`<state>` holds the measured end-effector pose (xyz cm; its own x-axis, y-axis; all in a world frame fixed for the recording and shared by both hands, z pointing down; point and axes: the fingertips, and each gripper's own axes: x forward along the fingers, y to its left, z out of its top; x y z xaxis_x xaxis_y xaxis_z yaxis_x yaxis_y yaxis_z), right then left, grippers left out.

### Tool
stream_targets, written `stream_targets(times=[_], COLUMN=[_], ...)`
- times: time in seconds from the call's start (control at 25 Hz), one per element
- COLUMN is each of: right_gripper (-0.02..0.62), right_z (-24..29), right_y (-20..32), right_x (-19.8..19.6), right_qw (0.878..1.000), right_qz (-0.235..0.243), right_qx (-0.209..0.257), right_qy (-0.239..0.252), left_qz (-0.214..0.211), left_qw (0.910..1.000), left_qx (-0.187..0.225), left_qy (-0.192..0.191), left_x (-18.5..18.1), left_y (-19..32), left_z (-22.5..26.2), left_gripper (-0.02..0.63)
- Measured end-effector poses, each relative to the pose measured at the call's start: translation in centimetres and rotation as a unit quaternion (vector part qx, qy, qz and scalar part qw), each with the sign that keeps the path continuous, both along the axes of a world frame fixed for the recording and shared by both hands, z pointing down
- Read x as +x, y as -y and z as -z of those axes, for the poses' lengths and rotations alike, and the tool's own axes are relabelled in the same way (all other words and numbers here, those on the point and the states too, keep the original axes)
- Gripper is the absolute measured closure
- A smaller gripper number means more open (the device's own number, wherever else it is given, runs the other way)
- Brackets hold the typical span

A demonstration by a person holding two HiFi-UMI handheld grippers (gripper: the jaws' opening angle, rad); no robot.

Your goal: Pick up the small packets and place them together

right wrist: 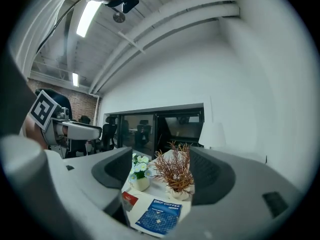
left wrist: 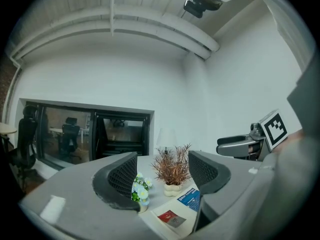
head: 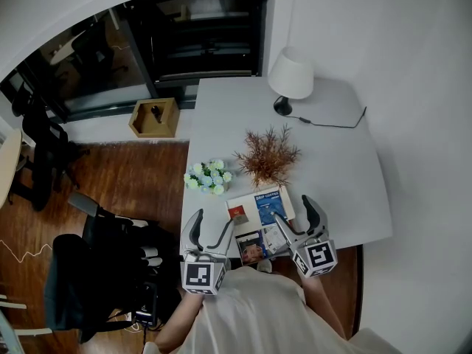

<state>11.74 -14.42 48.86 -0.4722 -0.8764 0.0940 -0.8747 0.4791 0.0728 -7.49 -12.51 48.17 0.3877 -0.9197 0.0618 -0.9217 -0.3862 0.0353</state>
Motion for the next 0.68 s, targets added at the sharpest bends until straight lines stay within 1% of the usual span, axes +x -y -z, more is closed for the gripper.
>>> stream_targets(times=[0.08,0.2,0.32,0.52,0.68], right_gripper=[0.224,0.224,0.224,0.224,0.224], right_z=[-0.2,-0.6,-1.0,-2.2,-2.6], right_y=[0.0,-0.3,-0.5,-0.8,-0.9], right_x=[0.0,-0.8,-1.5,-1.5,-1.4], right_qw=[1.000,1.000,0.999,0.999,0.998], right_qz=[0.002,0.019,0.032,0.028,0.032], right_qx=[-0.004,-0.007,-0.011,-0.031,-0.036], right_qy=[-0.001,-0.017,-0.024,-0.024,-0.030], left_qz=[-0.001,-0.001,-0.003,-0.003,-0.002], left_qw=[1.0000,1.0000,1.0000,0.9995,0.9991], left_qx=[-0.002,-0.005,-0.006,-0.026,-0.037], left_qy=[-0.001,-0.003,-0.002,-0.018,-0.018], left_x=[0.1,0.2,0.3,0.2,-0.1], left_y=[0.0,-0.1,-0.1,-0.2,0.2], left_z=[-0.2,-0.4,-0.5,-1.3,-2.1], left_gripper=[0.297,0.297,0.296,0.297,0.297])
